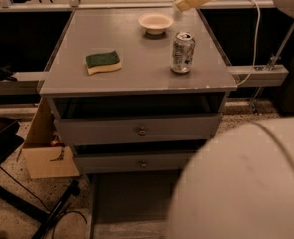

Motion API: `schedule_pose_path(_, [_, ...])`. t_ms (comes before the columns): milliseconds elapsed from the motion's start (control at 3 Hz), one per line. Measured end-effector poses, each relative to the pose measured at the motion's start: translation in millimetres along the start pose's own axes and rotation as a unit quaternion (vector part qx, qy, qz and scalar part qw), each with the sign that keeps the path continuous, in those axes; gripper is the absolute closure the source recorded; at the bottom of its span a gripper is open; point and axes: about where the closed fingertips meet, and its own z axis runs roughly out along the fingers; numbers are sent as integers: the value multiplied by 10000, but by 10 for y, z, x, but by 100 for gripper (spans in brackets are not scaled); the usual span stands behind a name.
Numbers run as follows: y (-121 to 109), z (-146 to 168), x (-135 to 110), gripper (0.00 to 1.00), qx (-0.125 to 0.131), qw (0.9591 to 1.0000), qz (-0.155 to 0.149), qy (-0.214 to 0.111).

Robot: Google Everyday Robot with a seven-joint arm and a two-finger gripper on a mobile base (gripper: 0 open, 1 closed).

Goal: Pick sponge from bottom drawer and place on counter

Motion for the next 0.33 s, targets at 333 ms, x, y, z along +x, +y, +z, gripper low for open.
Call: schedule_pose_path(333, [-223,-517,367,0,592,9970,472,-189])
